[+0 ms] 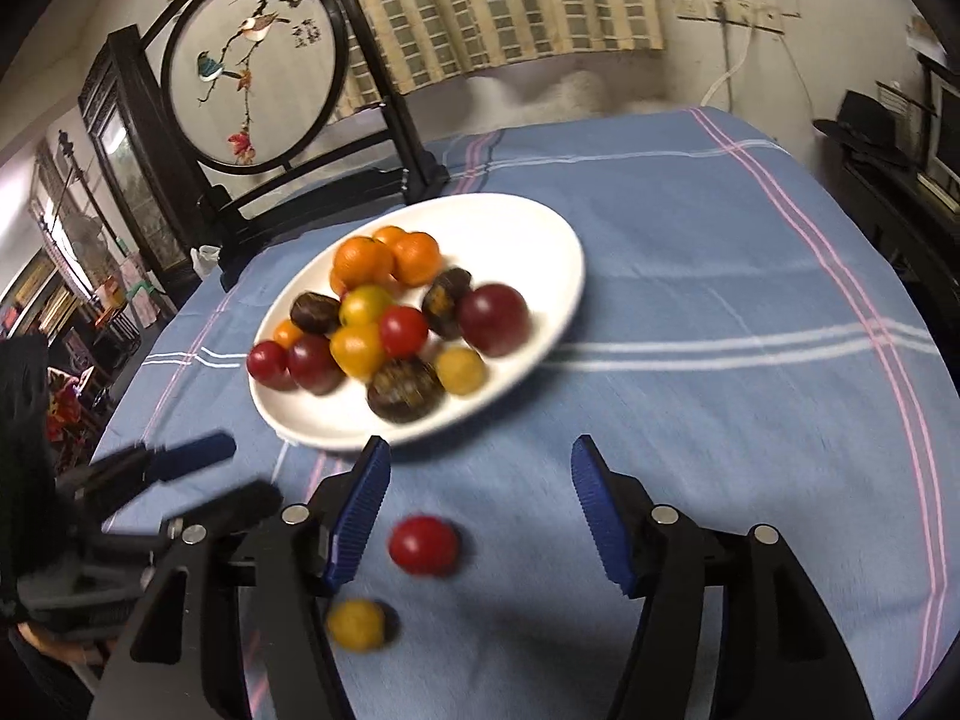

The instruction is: Organize fruits

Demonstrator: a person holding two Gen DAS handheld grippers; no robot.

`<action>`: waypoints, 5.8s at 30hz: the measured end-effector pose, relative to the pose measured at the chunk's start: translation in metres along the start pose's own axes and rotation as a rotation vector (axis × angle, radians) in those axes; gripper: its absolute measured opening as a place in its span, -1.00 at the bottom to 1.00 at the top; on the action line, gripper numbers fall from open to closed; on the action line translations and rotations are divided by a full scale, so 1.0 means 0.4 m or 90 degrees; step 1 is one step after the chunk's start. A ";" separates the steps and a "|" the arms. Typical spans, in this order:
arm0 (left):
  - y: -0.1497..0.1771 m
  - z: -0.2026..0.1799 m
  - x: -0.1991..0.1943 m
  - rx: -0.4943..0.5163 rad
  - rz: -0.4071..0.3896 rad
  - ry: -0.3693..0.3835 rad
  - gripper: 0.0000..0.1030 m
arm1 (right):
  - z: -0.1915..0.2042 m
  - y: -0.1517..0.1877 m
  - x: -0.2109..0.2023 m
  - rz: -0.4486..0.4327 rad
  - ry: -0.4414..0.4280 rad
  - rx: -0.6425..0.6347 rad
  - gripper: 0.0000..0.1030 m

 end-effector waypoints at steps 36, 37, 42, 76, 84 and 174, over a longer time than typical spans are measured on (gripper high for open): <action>0.093 -0.008 -0.028 0.056 0.020 -0.015 -0.46 | 0.114 0.071 0.046 0.027 0.068 -0.122 0.24; 0.093 -0.010 -0.029 0.054 0.020 -0.014 -0.45 | 0.118 0.071 0.052 0.030 0.072 -0.126 0.24; 0.098 -0.003 -0.026 0.047 0.019 -0.008 -0.45 | 0.152 0.080 0.085 0.047 0.099 -0.170 -0.15; -0.225 0.135 -0.015 0.005 -0.060 -0.108 -0.46 | 0.232 -0.189 0.066 -0.074 0.014 -0.131 -0.40; -0.254 0.181 0.060 -0.014 -0.038 -0.127 -0.46 | 0.233 -0.208 0.143 -0.064 0.033 -0.131 -0.39; 0.130 0.089 -0.089 -0.049 -0.051 -0.149 0.86 | 0.115 0.152 -0.042 -0.041 0.089 -0.064 0.86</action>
Point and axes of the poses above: each gripper's, at about its wrist camera, not at the fingertips, and x roughly the way its jaws point, z to its left, y to its underside, the point moved 5 cm from there along x, roughly the way its jaws point, and after that the axes turned 10 degrees about y, right-handed, at the moved point
